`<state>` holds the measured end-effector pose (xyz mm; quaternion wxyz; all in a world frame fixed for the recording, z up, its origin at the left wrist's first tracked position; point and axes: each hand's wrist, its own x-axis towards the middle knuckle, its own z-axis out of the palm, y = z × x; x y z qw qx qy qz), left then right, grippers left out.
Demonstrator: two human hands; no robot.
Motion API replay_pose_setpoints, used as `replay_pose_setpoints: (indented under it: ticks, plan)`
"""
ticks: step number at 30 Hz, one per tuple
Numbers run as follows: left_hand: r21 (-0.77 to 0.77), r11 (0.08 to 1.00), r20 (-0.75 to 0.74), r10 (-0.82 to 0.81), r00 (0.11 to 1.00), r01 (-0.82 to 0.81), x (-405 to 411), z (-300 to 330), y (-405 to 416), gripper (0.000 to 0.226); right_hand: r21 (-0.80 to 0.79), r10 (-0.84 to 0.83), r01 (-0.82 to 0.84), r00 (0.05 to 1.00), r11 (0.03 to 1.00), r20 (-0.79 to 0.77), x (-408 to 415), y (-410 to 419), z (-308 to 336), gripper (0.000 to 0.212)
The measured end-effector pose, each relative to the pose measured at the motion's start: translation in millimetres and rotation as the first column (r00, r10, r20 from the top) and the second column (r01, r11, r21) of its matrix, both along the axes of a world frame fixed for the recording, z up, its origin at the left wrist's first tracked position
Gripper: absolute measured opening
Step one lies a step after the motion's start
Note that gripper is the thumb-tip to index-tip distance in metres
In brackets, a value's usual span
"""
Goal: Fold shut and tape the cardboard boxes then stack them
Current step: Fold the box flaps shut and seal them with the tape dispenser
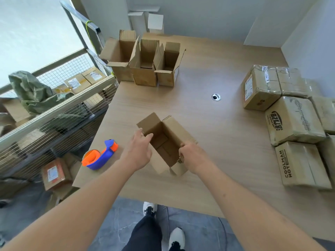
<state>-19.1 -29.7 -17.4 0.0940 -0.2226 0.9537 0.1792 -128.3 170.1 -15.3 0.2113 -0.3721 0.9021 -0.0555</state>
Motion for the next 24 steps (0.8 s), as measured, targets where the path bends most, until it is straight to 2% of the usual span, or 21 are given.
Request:
replay_pose_setpoints:
  ticks: [5,9,11,13,15,18,22,24]
  plan:
    - [-0.134,0.991,-0.019,0.009,1.0,-0.012,24.3,1.6,-16.1,0.075,-0.045,-0.046,0.047,0.999,0.998,0.008,20.9,-2.9,-3.8,0.018]
    - [0.014,0.997,-0.084,0.076,0.994,-0.075,34.5,-4.6,-39.0,0.088,-0.122,-0.271,0.273,0.962,0.954,0.032,37.7,-21.3,-9.2,0.045]
    - [0.059,0.993,-0.136,0.112,0.984,-0.105,40.3,-9.5,-54.8,0.09,-0.173,-0.397,0.408,0.913,0.897,0.095,49.1,-34.9,-14.8,0.056]
    - [-0.001,0.987,-0.112,0.162,0.98,-0.163,47.9,-13.7,-72.5,0.092,-0.229,-0.506,0.53,0.848,0.816,0.158,58.7,-48.6,-19.9,0.058]
    - [0.013,0.982,-0.084,0.188,0.978,-0.188,55.9,-17.7,-90.5,0.093,-0.245,-0.602,0.63,0.776,0.737,0.187,64.8,-59.5,-22.6,0.057]
    - [0.155,0.983,-0.117,0.122,0.986,-0.103,65.5,-19.3,-110.5,0.09,-0.22,-0.662,0.687,0.726,0.693,0.184,69.9,-71.6,-20.1,0.053]
    - [0.184,0.98,-0.213,-0.034,0.976,0.075,70.1,-15.9,-120.3,0.079,-0.18,-0.698,0.718,0.696,0.672,0.168,79.8,-85.1,-13.2,0.055]
    - [0.2,0.968,-0.234,-0.103,0.967,0.151,70.1,-13.7,-121.9,0.065,-0.192,-0.726,0.742,0.669,0.642,0.16,85.8,-92.9,-9.1,0.061]
